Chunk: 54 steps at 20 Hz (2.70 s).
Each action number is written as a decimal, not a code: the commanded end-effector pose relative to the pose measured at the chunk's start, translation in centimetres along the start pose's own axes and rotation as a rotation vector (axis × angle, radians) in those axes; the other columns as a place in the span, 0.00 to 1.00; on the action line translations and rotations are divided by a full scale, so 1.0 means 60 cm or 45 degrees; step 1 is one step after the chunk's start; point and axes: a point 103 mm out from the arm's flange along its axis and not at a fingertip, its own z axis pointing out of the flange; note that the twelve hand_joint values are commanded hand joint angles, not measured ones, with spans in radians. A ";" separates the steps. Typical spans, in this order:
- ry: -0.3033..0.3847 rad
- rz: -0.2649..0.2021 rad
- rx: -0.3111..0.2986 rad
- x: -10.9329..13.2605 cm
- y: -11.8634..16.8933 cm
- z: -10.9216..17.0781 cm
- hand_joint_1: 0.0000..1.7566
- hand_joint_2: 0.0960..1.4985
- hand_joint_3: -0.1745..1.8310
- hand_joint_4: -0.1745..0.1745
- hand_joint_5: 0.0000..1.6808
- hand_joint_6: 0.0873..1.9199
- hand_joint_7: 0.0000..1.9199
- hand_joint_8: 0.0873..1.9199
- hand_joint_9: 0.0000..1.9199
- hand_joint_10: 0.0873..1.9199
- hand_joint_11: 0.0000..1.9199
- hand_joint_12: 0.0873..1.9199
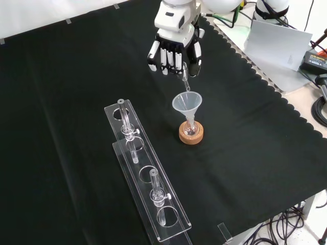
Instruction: Pour all the NaCl from the weighing funnel into the round-bottom flask.
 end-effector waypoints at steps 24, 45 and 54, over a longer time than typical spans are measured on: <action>-0.171 -0.102 0.064 -0.018 0.032 -0.001 0.66 0.36 0.39 1.00 0.94 0.00 0.92 0.00 0.71 0.05 0.15 0.74; -0.340 -0.217 0.092 -0.018 0.032 -0.008 0.66 0.36 0.39 1.00 0.94 0.00 0.93 0.00 0.70 0.05 0.15 0.73; -0.414 -0.287 0.084 -0.012 0.030 -0.010 0.66 0.36 0.39 1.00 0.94 0.00 0.93 0.00 0.70 0.04 0.15 0.73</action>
